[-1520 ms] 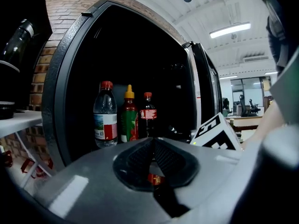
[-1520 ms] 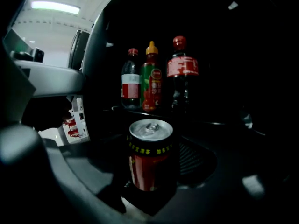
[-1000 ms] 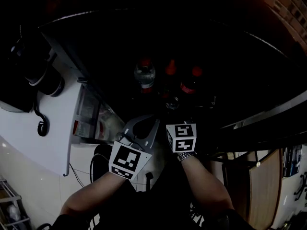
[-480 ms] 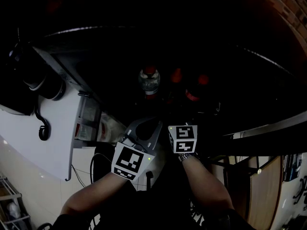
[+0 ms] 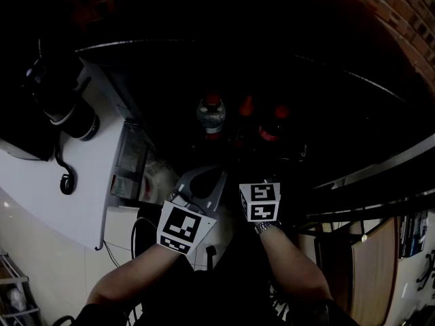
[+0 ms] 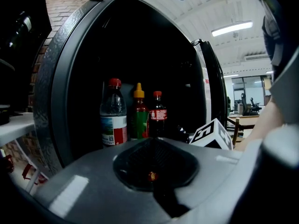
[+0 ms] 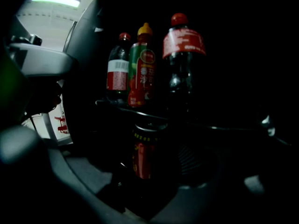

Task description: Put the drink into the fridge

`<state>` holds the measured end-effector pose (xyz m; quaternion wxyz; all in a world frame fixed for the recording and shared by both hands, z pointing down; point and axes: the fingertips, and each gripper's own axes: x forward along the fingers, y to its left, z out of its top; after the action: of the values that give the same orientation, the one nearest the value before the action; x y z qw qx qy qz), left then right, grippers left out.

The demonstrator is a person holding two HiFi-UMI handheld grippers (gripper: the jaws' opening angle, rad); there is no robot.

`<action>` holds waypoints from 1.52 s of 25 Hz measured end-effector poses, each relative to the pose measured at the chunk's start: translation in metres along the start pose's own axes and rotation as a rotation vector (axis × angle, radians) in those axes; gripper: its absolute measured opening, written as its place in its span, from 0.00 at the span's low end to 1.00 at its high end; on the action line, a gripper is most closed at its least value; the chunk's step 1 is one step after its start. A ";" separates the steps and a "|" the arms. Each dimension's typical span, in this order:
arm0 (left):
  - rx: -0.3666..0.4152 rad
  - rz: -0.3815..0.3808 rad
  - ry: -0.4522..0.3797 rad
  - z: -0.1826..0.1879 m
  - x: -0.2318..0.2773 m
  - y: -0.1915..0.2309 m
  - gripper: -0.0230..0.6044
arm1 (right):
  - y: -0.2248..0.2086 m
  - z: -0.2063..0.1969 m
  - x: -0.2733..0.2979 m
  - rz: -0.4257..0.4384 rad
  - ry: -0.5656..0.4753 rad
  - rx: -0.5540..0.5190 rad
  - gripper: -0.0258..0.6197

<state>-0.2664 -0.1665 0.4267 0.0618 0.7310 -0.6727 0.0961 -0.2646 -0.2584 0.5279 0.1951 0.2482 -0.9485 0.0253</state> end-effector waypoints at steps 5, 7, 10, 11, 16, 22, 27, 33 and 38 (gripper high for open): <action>0.013 0.015 -0.027 0.015 -0.018 -0.010 0.04 | 0.009 0.004 -0.036 0.007 0.001 0.023 0.56; 0.021 0.018 -0.040 0.021 -0.026 -0.017 0.04 | 0.012 0.010 -0.054 0.006 -0.013 0.030 0.56; 0.035 0.022 -0.059 0.030 -0.038 -0.027 0.04 | 0.016 0.027 -0.081 0.002 -0.058 0.031 0.52; 0.038 0.024 -0.066 0.033 -0.042 -0.030 0.04 | 0.018 0.035 -0.090 0.000 -0.077 0.030 0.52; 0.041 0.030 -0.088 0.040 -0.064 -0.048 0.04 | 0.033 0.064 -0.140 0.003 -0.151 0.022 0.44; 0.040 0.027 -0.118 0.045 -0.092 -0.080 0.04 | 0.054 0.083 -0.205 0.005 -0.223 0.017 0.32; 0.050 0.029 -0.133 0.052 -0.123 -0.111 0.04 | 0.073 0.094 -0.260 0.020 -0.262 0.013 0.23; 0.075 0.026 -0.159 0.062 -0.165 -0.139 0.04 | 0.101 0.107 -0.310 0.031 -0.333 0.013 0.13; 0.087 0.016 -0.181 0.068 -0.202 -0.161 0.04 | 0.122 0.110 -0.348 0.026 -0.369 0.007 0.06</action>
<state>-0.1178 0.0284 0.3216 -0.0317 0.7332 -0.6768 0.0591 -0.0847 -0.0070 0.2990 0.0165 0.2371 -0.9712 -0.0148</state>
